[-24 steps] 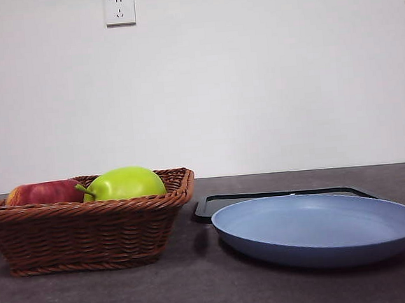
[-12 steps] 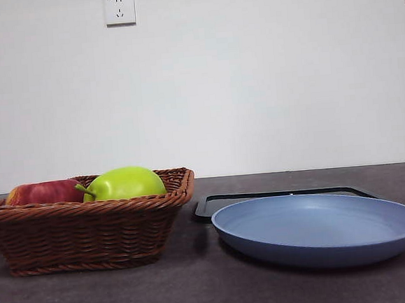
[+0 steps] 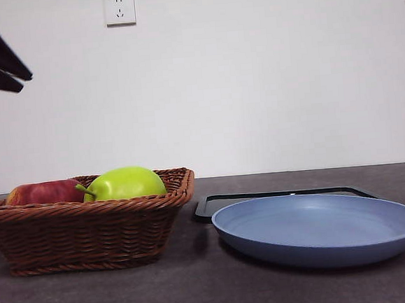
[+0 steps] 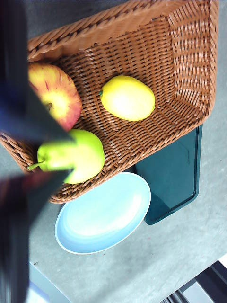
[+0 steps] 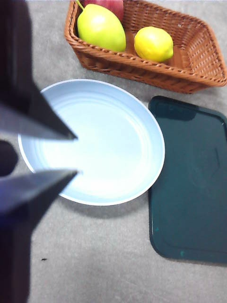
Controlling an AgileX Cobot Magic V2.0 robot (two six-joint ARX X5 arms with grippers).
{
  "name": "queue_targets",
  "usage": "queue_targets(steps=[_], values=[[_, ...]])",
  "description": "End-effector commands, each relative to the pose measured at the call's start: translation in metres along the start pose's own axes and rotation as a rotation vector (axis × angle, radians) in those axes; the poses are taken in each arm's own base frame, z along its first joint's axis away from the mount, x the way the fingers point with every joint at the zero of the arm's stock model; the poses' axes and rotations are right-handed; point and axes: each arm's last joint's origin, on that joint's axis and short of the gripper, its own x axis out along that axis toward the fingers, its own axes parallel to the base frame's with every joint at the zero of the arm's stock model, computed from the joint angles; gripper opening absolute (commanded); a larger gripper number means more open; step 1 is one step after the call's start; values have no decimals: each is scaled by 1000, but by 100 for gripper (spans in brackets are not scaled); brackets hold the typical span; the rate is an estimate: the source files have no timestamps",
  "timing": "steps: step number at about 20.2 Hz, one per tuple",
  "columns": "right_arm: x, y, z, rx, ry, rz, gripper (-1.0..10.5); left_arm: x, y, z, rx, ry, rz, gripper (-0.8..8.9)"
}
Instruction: Take the lemon from the basket,put the lemon in the plate,hand out the plate
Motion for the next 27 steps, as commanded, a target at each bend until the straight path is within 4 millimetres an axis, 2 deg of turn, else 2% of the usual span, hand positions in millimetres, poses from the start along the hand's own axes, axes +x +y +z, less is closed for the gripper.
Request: queue_targets(steps=[1,3,6,14,17,20,22,24,27], values=[[0,1,4,-12,-2,-7,252,0,-2,3,8,-6,-10,338],[3,-1,5,-8,11,-10,285,0,-2,3,-17,-5,-14,379],[14,-8,6,6,55,-72,285,0,-2,3,-28,-5,-18,378],[82,-33,6,81,267,-84,284,2,-6,3,-13,5,-33,378],[100,-38,4,92,301,-81,239,2,-6,3,-13,6,-32,378],[111,-44,1,121,325,-85,212,2,-6,3,-13,6,-32,378],[116,-45,1,135,331,-41,153,2,-6,3,-13,6,-33,378],[119,-45,2,135,326,-13,89,2,-6,3,-13,5,-33,378],[121,-47,1,135,326,-14,56,2,-6,3,-13,6,-33,378]])
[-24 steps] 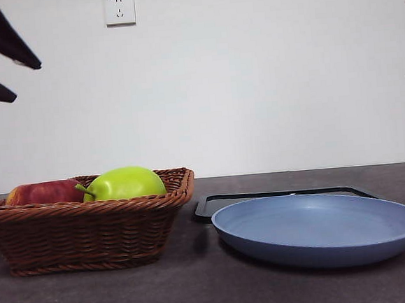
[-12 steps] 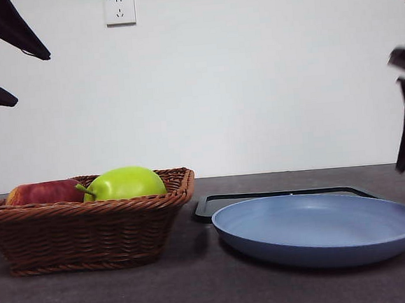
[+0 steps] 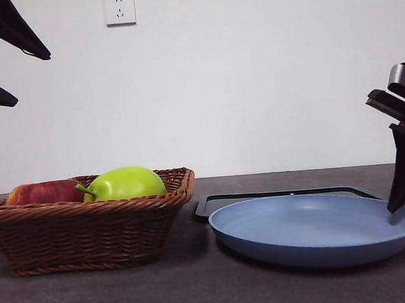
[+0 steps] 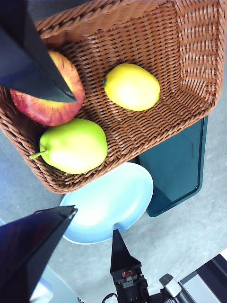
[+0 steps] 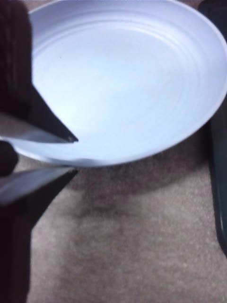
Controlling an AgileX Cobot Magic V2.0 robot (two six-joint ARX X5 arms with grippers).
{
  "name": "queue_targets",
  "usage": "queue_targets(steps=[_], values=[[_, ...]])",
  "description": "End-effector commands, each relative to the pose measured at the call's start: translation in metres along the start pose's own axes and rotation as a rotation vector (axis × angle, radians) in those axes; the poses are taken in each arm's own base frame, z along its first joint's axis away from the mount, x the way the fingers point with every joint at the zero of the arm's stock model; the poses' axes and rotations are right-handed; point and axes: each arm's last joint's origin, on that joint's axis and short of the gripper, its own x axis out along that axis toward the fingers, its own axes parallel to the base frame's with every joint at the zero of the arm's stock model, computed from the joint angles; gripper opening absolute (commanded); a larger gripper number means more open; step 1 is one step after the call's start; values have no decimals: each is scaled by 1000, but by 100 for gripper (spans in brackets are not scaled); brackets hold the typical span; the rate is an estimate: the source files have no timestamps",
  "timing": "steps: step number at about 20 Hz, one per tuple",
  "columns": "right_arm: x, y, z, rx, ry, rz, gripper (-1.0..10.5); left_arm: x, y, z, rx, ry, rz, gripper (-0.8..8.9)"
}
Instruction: Take the lemon from the basket,put the lemon in the plate,hand out the plate
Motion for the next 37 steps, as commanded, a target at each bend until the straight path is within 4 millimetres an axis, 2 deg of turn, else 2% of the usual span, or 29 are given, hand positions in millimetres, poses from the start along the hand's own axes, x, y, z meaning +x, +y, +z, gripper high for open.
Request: queue_targets(steps=[1,11,17,20,22,26,30,33,37], values=[[3,0,5,3,-1,5,47,0,-2,3,11,-7,-8,378],[5,-3,2,27,34,3,3,0,-3,3,12,0,-16,378],[-19,9,-8,29,39,3,3,1,-14,8,69,-10,-3,379],[-36,17,-14,14,17,6,3,0,-23,24,172,-21,67,379],[-46,22,-18,0,-3,10,3,6,-27,39,229,16,114,379],[-64,30,-25,-30,-57,18,3,38,-31,72,333,122,199,379],[-76,36,-31,-52,-96,25,3,85,-27,92,376,212,230,379],[-79,38,-32,-67,-112,27,3,124,-18,93,407,258,291,379],[-79,38,-33,-72,-105,25,3,164,-2,79,415,341,307,379]])
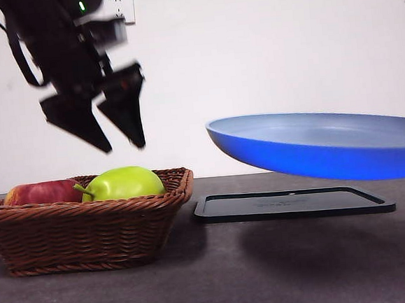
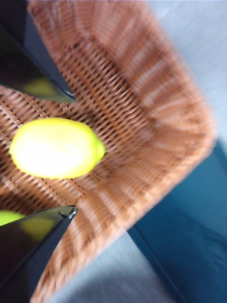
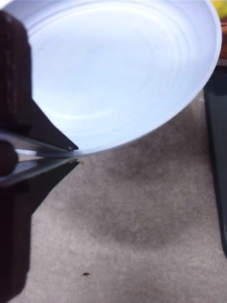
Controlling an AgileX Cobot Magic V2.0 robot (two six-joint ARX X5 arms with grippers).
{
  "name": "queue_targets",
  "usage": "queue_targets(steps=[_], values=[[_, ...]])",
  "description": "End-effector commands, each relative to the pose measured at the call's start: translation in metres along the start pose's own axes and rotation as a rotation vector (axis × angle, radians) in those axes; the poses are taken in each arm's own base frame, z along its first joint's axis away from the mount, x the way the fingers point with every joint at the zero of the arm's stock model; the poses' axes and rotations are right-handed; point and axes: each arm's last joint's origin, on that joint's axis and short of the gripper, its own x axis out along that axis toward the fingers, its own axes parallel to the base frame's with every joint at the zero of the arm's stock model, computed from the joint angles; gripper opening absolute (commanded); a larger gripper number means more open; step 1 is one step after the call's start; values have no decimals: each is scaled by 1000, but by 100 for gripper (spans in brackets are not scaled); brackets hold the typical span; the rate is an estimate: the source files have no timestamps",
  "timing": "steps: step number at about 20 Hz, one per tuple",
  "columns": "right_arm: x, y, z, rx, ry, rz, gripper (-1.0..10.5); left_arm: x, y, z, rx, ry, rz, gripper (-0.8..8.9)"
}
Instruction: Take the lemon from the basket,put the lemon in the plate,hand out the plate
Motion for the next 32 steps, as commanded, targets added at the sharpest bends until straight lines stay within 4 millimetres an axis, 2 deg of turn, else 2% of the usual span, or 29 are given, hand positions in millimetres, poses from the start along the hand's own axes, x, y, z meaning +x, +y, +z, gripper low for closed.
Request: queue_targets(steps=[1,4,8,11,12,14,15,17,18,21,23,24,25,28,30,32], values=[[-2,2,4,-23,-13,11,3,20,-2,3,37,22,7,379],[-2,2,4,-26,-12,11,3,44,0,-3,36,73,5,379],[-2,2,4,-26,-13,10,3,66,1,-11,41,138,-6,379],[-2,2,4,-26,-13,10,3,67,1,-12,54,144,-5,374],[-2,2,4,-26,-13,10,3,67,1,-12,54,147,-4,357],[-2,2,4,-26,-13,10,3,66,1,-13,53,160,-6,226],[-2,2,4,-26,-13,10,3,64,1,-13,52,165,-7,206],[-2,2,4,-26,-13,10,3,46,0,-7,56,121,-1,203],[-2,2,4,-26,-13,10,3,30,-1,-2,61,75,6,203],[-1,2,4,26,-12,10,3,-39,-11,9,68,-95,-48,203],[-1,1,4,28,-9,10,3,-80,-34,12,58,-223,-258,204],[-1,2,4,29,-7,10,3,-94,-52,14,74,-268,-362,204],[0,1,5,29,-6,9,3,-98,-73,15,104,-286,-426,204],[0,1,4,32,0,9,3,-94,-141,12,257,-294,-466,204],[0,1,4,34,4,8,3,-87,-171,8,322,-307,-416,204],[0,1,2,39,14,6,3,-77,-190,5,384,-313,-365,204]])
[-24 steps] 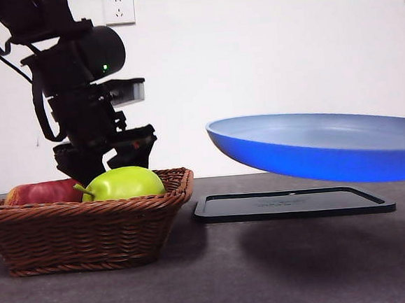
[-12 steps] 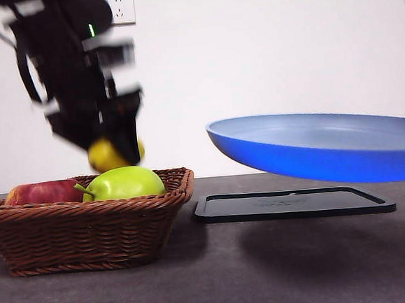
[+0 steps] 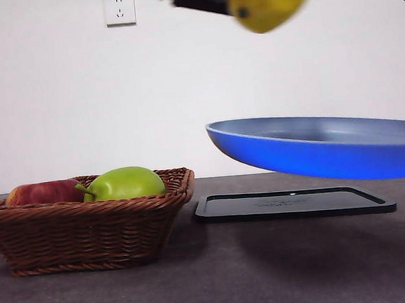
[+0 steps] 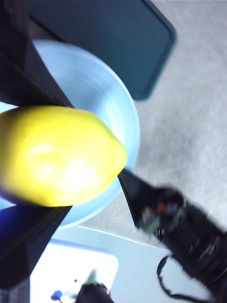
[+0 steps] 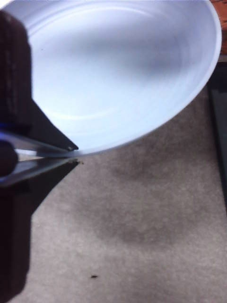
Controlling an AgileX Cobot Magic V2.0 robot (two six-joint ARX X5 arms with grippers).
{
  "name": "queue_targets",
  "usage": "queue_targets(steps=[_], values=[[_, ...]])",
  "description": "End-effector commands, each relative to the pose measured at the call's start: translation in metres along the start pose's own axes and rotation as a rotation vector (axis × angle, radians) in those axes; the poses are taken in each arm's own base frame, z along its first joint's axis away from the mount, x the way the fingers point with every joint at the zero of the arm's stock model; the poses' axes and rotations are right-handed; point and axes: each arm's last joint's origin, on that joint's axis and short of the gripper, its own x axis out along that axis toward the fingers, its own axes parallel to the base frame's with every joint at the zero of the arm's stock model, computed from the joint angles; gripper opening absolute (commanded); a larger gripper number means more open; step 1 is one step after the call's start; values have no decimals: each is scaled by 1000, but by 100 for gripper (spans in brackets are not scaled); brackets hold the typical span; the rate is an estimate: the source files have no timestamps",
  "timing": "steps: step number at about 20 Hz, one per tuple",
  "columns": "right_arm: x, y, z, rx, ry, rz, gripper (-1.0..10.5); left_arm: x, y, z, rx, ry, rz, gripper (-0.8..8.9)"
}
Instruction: Take the lemon from the basket,put the lemon in the plate,hand out the plate
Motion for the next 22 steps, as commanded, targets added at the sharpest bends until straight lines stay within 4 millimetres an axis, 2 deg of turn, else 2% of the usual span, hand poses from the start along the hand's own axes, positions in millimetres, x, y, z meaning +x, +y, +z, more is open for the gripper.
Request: queue_targets(steps=[1,6,10,15,17,20,22], values=[[-1,2,3,3,-2,9,3,21,-10,1,68,15,37,204],[-1,2,3,4,2,8,3,70,-10,-20,63,141,23,206],[-1,2,3,2,2,8,3,89,-8,-33,56,212,20,220],[-1,2,3,2,2,8,3,90,-10,-34,31,220,20,364],[-1,2,3,2,2,7,3,88,-10,-34,-20,222,25,389],[-1,1,3,23,5,3,3,75,-11,-29,-51,219,29,389],[1,1,3,38,10,-3,3,56,-10,-22,-56,204,35,389]])
